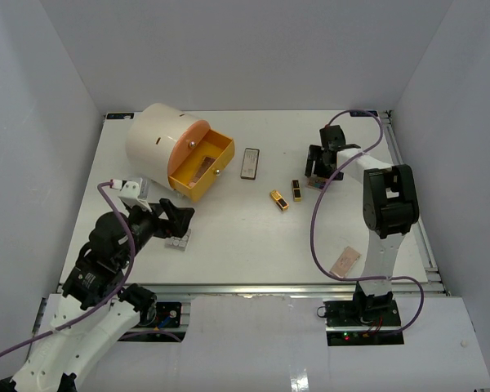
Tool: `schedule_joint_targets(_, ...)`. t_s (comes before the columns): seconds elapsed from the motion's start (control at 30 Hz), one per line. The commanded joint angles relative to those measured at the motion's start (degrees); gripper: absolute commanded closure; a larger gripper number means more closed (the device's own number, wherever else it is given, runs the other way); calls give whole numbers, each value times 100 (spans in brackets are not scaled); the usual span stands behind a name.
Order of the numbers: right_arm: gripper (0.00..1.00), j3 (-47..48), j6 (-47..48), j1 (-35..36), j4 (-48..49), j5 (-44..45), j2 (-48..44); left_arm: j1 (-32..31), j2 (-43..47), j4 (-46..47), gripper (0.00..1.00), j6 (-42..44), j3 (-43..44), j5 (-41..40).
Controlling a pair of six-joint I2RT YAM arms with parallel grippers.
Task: Organize the makeup
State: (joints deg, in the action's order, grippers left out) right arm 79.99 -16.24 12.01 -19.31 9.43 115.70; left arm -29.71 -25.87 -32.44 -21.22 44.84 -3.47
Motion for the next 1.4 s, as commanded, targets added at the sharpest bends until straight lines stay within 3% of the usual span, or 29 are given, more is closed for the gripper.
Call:
schedule_joint_targets(0.0, 27, -408, -119, 8, -122, -303, -165, 36, 6, -48, 2, -323, -212, 144)
schedule_joint_targets(0.3, 65, -890, 499, 111, 663, -934, -1709, 36, 152, -54, 2, -653, -408, 192)
schedule_joint_targets(0.47, 68, -729, 1363, 833, 1223, -1809, -2587, 36, 102, -164, 2, -896, -483, 51)
schedule_joint_targets(0.67, 75, 378, 3181, 2293, 1140, -2405, -2433, 36, -59, -291, 2, -1349, -737, -41)
schedule_joint_targets(0.83, 75, 1832, 3839, 3289, 677, -2153, -1466, 36, 2, -504, 2, -1692, -747, -184)
schedule_joint_targets(1.07, 72, 3142, 3422, 3720, 852, -1625, -302, 36, 384, -894, 2, -1890, -632, -334)
schedule_joint_targets(1.3, 51, 3244, 3439, 3719, 1196, -1346, 125, 36, 671, -1133, 2, -2054, -591, -438)
schedule_joint_targets(1.37, 35, 3194, 3521, 3712, 1223, -1282, 159, 32, 667, -1133, 2, -2066, -599, -448)
